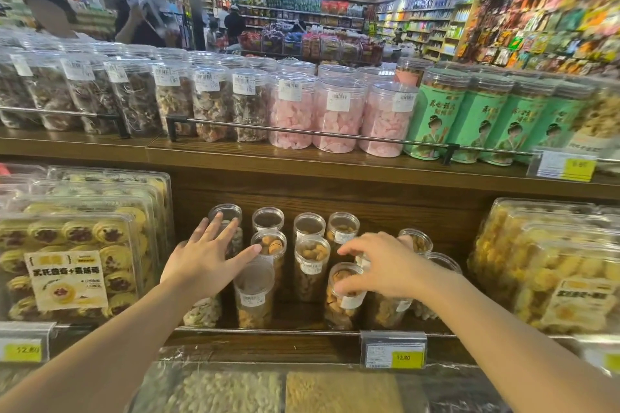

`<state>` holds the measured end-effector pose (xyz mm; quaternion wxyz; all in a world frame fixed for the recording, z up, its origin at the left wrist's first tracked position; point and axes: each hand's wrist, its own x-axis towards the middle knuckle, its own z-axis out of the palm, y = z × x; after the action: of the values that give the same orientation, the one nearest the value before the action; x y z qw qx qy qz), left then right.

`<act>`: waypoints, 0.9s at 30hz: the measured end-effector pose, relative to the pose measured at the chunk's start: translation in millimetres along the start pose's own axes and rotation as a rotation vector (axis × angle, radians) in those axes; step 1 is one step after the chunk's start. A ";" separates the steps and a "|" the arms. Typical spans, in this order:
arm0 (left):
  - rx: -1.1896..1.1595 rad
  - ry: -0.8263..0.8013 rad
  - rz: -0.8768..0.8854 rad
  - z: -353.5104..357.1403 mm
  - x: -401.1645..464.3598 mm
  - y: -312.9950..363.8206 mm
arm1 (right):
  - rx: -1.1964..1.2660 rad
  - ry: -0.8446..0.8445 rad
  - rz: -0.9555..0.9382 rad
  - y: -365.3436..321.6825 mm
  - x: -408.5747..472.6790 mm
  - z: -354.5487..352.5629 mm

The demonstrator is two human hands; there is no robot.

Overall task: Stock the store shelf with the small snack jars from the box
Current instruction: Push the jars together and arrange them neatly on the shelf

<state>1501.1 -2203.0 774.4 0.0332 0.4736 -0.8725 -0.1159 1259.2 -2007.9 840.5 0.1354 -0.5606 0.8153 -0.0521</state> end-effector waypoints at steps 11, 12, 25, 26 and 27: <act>0.005 -0.003 -0.002 0.9 1.0 0.6 | -0.089 -0.084 0.191 62.7 -43.8 -18.7; 0.001 -0.004 -0.001 0.5 0.6 0.4 | -0.075 -0.043 0.197 63.1 -43.7 -12.8; 0.002 0.002 -0.008 3.2 2.4 -3.5 | 0.182 0.218 0.303 101.5 -30.0 -34.9; 0.003 0.002 -0.008 3.8 3.2 -4.1 | 0.182 0.261 0.316 113.4 -24.6 -39.4; 0.002 0.002 -0.007 4.3 4.1 -4.6 | 0.166 0.281 0.342 121.7 -19.4 -42.4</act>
<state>1501.9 -2208.1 769.0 0.0331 0.4769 -0.8708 -0.1144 1144.3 -1948.1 855.5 0.0732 -0.3882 0.9023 -0.1728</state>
